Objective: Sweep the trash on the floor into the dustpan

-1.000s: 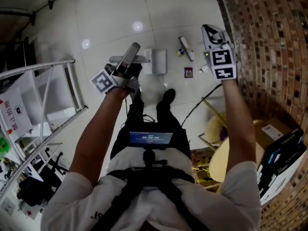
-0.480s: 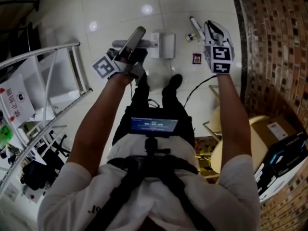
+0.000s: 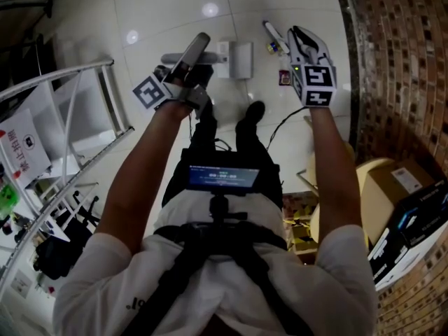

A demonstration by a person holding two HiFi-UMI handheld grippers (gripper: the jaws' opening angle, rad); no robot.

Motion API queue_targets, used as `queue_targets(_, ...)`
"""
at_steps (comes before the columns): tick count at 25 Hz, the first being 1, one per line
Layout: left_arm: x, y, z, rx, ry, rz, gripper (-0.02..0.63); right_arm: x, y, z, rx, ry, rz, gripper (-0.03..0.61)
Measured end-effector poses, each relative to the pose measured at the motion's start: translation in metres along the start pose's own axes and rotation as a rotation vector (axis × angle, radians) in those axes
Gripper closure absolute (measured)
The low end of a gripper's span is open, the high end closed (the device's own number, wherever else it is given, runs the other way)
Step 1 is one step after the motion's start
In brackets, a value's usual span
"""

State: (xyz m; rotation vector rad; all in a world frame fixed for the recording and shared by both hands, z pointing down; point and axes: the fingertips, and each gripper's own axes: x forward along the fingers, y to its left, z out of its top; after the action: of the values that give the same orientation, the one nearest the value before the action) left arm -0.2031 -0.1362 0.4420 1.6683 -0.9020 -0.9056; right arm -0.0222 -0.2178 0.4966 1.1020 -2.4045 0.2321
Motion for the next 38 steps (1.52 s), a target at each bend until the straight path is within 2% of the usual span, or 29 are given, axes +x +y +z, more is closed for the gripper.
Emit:
queue_targets(6,-0.006,0.001,-0.003,-0.011,0.002,-0.004,0.614,-0.013,0.014,-0.001,0.035,0.006,0.018,0.552)
queue_targets(15,-0.011,0.004,0.001,-0.012,0.0,-0.006,0.614,-0.043,0.007,-0.003,0.242,-0.034,0.008,0.552)
queue_targets(17,-0.011,0.005,0.002,-0.009,-0.002,-0.007,0.614,-0.051,0.001,-0.005,0.262,-0.039,-0.004,0.552)
queue_targets(23,-0.011,0.002,0.008,0.005,-0.003,-0.014,0.614,-0.068,-0.007,-0.007,0.147,-0.025,-0.055,0.554)
queue_targets(30,-0.03,-0.001,0.024,0.009,-0.025,-0.005,0.614,-0.079,-0.011,-0.004,0.131,-0.023,-0.103,0.555)
queue_targets(33,-0.039,-0.001,0.029,0.008,-0.047,-0.003,0.614,-0.093,-0.009,0.004,0.065,-0.026,-0.137,0.563)
queue_targets(38,-0.041,-0.008,0.021,-0.012,-0.013,-0.033,0.614,-0.114,-0.023,-0.009,0.021,0.018,-0.199,0.571)
